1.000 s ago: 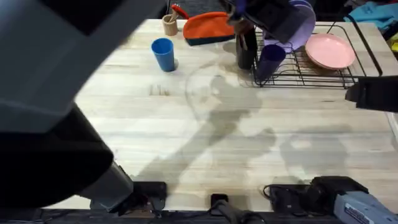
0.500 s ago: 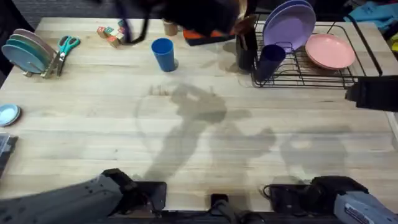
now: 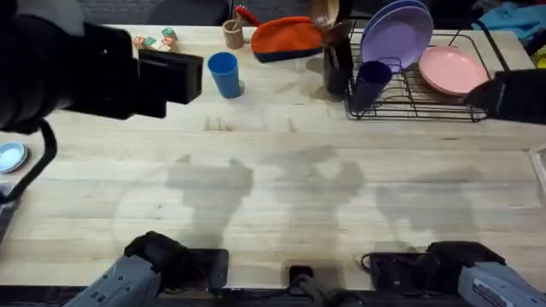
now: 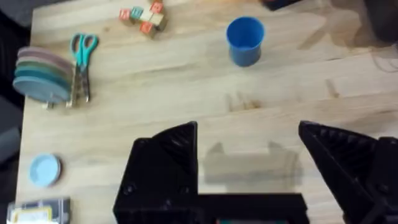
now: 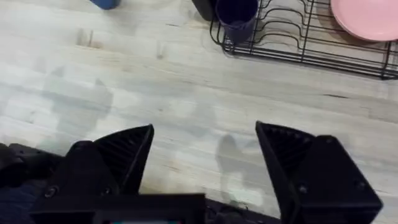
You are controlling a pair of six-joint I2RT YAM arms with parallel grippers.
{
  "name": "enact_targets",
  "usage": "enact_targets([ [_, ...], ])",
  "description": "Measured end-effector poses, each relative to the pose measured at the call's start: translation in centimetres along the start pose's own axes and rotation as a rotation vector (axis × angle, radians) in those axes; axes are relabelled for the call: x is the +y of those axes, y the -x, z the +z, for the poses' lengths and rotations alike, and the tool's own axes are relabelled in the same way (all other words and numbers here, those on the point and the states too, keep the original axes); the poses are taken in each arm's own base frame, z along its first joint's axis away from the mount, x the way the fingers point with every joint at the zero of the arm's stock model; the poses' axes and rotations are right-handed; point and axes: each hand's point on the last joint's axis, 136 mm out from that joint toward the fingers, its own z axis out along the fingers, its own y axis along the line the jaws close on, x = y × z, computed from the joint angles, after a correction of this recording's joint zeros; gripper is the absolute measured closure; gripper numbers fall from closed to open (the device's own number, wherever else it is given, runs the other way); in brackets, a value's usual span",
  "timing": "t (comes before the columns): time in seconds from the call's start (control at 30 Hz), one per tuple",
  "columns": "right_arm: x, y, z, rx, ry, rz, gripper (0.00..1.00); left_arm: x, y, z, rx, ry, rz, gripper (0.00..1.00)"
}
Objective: Pick up the cup on the table and put them onto the rack.
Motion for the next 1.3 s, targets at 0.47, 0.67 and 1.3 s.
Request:
enact_targets([
  [0.47,1.9,2.5,0.3,-0.086,0.076,-0.081,0.009,3.0,-1.7,1.0,0.097,0.086,-0.23,0.009],
  [0.67,1.9,2.6,0.7,-0.075,0.078,-0.08,0.009,2.6,-0.5,3.5,0.117,0.084,-0.239,0.009],
  [1.3,1.8,2.4,0.7,-0.066,0.078,-0.078,0.009,-0.1,1.9,14.3,0.213,0.023,-0.16,0.01],
])
